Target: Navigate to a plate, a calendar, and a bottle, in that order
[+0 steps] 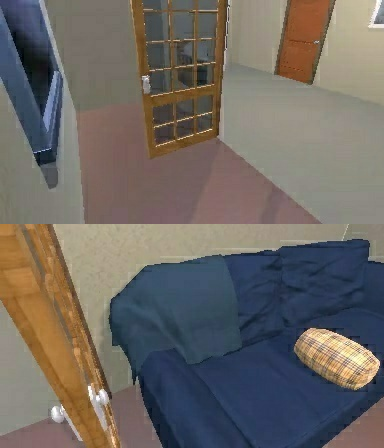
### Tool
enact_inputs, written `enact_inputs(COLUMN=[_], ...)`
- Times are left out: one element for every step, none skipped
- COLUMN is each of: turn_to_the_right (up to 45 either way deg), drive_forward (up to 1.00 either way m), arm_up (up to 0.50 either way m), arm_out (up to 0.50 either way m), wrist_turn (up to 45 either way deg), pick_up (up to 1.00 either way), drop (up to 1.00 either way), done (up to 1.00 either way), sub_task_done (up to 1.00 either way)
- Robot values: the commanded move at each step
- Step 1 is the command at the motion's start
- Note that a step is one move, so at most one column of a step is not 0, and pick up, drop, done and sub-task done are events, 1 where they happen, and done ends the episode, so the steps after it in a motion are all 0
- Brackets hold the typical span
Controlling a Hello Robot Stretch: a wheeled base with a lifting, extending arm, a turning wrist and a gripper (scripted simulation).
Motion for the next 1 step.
enact_inputs(turn_to_the_right=[45.0], drive_forward=[0.0], arm_up=[0.0], arm_out=[0.0], wrist_turn=[0.0], pick_up=[0.0], drop=[0.0], done=[0.0], sub_task_done=[0.0])
